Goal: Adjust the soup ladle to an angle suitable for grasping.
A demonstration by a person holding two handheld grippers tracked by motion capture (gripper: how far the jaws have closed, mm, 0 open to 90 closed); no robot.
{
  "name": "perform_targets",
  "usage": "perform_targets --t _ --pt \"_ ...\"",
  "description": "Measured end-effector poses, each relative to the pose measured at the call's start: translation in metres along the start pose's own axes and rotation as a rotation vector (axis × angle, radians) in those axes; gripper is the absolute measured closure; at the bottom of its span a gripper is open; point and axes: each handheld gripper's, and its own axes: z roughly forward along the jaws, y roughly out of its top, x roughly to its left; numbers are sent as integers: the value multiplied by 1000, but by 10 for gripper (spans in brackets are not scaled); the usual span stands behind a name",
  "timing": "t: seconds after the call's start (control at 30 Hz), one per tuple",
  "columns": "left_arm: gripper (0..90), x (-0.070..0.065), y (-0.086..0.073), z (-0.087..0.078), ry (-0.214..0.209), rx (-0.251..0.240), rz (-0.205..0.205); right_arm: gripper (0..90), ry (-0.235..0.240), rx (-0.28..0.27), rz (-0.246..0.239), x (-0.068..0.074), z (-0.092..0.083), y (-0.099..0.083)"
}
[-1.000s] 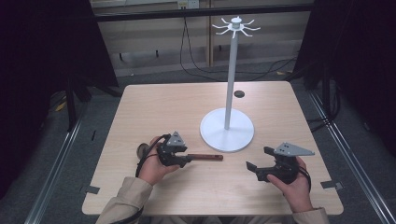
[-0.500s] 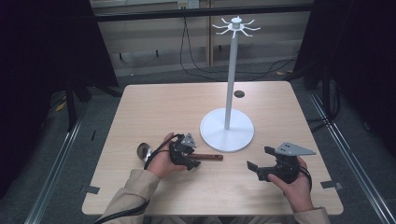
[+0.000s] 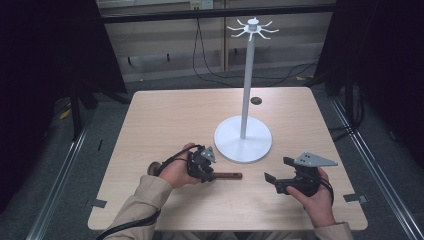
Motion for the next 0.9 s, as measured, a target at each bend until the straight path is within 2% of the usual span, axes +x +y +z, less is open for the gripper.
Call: perform_targets --t 0.03,0.07,0.1,0.13,0.17,0.2,0.23,0.3,0.47,0.6,0.77,0.9 --pt "736 -2 1 0 -6 12 -9 66 -7 -4 3 0 -1 0" --pt "737 -2 2 0 -49 15 -79 66 -5 -8 5 -1 -1 0" --pt "736 -4 2 1 -79 -2 -101 66 -8 -10 8 -2 -1 1" --pt "739 -6 2 1 -84 -1 -66 66 -8 -10 11 -2 -1 0" --pt "741 -6 2 1 -84 -1 -66 66 -8 -10 11 -2 -1 0" --pt "741 -8 3 -1 -22 17 -26 66 -6 -10 13 -3 -1 0" --pt "741 -8 3 -1 -22 17 -26 66 -6 -10 13 -3 -1 0" --pt "742 -6 2 -8 -27 -16 -87 66 -4 -10 12 -2 -1 0" --pt "742 -3 3 -31 -7 -66 -112 66 -3 -8 11 -1 0 0" --pt "743 -1 2 -46 13 -106 -152 66 -1 -9 12 0 1 1" --pt "744 2 -3 -61 34 -182 -216 66 0 -14 13 0 1 1" --pt "745 4 -4 -72 28 -202 -225 66 1 -17 21 -1 2 1"
